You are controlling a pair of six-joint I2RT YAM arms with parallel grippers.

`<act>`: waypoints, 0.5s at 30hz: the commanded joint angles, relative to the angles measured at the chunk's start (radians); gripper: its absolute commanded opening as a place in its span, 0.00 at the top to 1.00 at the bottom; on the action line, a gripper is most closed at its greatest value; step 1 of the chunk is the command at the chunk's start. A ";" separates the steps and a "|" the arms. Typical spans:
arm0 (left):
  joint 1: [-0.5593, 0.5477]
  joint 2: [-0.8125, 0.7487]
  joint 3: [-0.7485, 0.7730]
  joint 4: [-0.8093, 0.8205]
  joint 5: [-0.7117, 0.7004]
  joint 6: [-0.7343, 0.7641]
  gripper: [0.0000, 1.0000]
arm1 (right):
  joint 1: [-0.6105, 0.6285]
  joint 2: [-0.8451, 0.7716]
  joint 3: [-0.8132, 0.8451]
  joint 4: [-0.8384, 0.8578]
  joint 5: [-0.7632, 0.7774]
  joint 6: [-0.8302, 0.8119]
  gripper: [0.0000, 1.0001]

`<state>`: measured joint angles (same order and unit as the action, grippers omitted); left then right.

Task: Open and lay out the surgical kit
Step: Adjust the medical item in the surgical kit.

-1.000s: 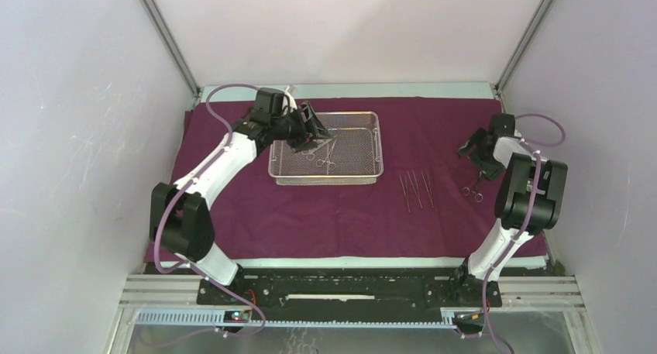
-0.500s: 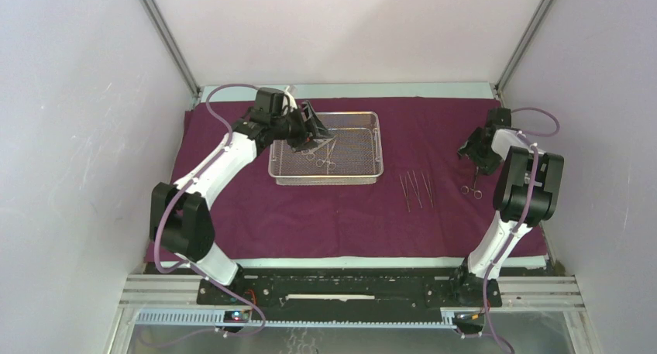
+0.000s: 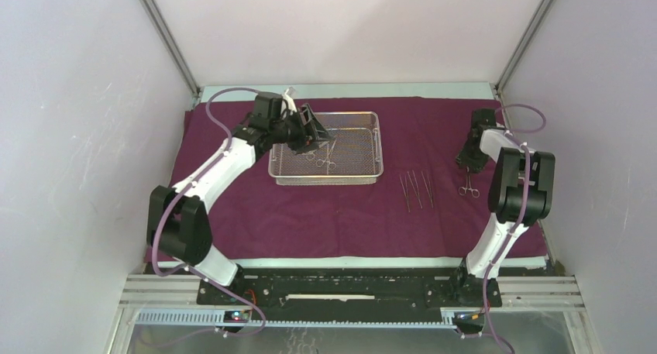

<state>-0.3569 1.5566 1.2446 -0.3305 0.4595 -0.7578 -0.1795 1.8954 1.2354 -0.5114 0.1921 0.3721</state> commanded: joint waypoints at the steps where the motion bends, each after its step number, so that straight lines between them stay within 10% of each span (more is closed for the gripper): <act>1: 0.006 -0.053 -0.034 0.084 0.047 -0.017 0.31 | 0.006 -0.010 -0.044 -0.130 0.073 -0.020 0.55; 15: 0.030 -0.070 -0.047 0.103 0.084 -0.026 0.31 | 0.056 -0.028 -0.094 -0.148 0.142 -0.053 0.46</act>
<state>-0.3397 1.5330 1.2243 -0.2615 0.5190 -0.7712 -0.1287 1.8843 1.2198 -0.5159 0.2924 0.3477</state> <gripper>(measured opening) 0.690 0.538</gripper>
